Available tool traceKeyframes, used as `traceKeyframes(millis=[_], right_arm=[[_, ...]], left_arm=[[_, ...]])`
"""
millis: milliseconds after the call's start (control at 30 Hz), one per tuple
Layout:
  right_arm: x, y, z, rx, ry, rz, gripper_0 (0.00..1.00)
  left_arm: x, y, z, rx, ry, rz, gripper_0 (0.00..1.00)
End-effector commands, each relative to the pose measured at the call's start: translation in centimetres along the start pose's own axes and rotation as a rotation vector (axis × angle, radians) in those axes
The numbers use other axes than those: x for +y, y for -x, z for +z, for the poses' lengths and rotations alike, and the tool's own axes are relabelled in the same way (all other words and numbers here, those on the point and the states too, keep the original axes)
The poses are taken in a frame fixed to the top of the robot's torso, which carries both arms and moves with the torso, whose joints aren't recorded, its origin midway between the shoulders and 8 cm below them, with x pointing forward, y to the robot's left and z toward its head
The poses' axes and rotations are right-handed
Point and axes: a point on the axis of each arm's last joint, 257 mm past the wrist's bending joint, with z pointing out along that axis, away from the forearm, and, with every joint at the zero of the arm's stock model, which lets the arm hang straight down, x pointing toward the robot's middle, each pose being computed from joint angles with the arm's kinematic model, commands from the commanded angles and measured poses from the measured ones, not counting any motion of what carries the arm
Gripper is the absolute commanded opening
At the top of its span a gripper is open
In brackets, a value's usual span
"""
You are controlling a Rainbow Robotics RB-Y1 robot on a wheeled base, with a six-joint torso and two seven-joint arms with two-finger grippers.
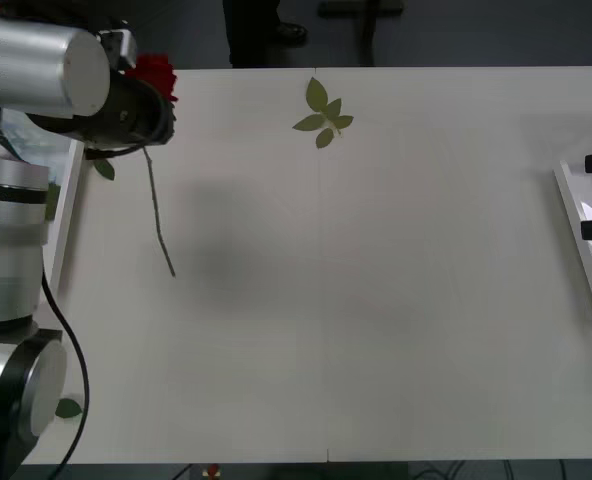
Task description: Place the red flowers into the right box and the blue flowers into the left box. If a person shows an open palm, hand one flower to the person first, then continue sorting.
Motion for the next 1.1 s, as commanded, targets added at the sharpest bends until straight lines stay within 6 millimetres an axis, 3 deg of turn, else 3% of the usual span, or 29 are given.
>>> traceKeyframes(millis=[33, 167, 267, 433, 500, 533, 667, 800, 1000, 1100], right_arm=[[0.2, -0.8, -0.1, 0.016, 0.001, -0.006, 1.0], [0.1, -0.4, 0.0, 0.022, -0.001, -0.022, 1.0], [0.2, 0.1, 0.4, 0.023, 0.001, -0.041, 1.0], [0.7, 1.0, 2.3, 0.02, 0.008, -0.08, 1.0], [0.7, 1.4, 3.2, 0.017, 0.002, -0.095, 1.0], [0.7, 1.4, 3.3, 0.021, 0.0, -0.098, 1.0], [1.4, 2.2, 4.1, 0.018, 0.007, -0.134, 1.0], [2.5, 3.0, 5.0, 0.004, 0.029, -0.096, 1.0], [3.5, 4.7, 6.6, -0.037, 0.043, 0.115, 1.0], [3.9, 5.6, 7.7, -0.066, 0.055, 0.214, 1.0]], left_arm=[[6.0, 3.9, -4.4, -0.072, 0.064, -0.021, 0.0], [8.0, 3.8, -5.3, -0.059, 0.076, -0.054, 0.0], [5.7, 4.6, -4.9, -0.072, -0.006, -0.041, 0.0], [-2.3, 8.5, -4.7, -0.244, -0.218, 0.006, 0.0], [-6.4, 10.0, -5.4, -0.33, -0.323, 0.055, 0.0], [-7.4, 10.4, -5.8, -0.352, -0.354, 0.061, 0.0], [-15.3, 12.0, -9.1, -0.51, -0.591, 0.082, 0.0], [-21.2, 12.7, -12.4, -0.623, -0.769, 0.076, 0.0], [-27.6, 11.9, -16.1, -0.69, -0.966, 0.065, 0.0], [-29.6, 11.5, -16.9, -0.711, -1.025, 0.047, 0.0]])
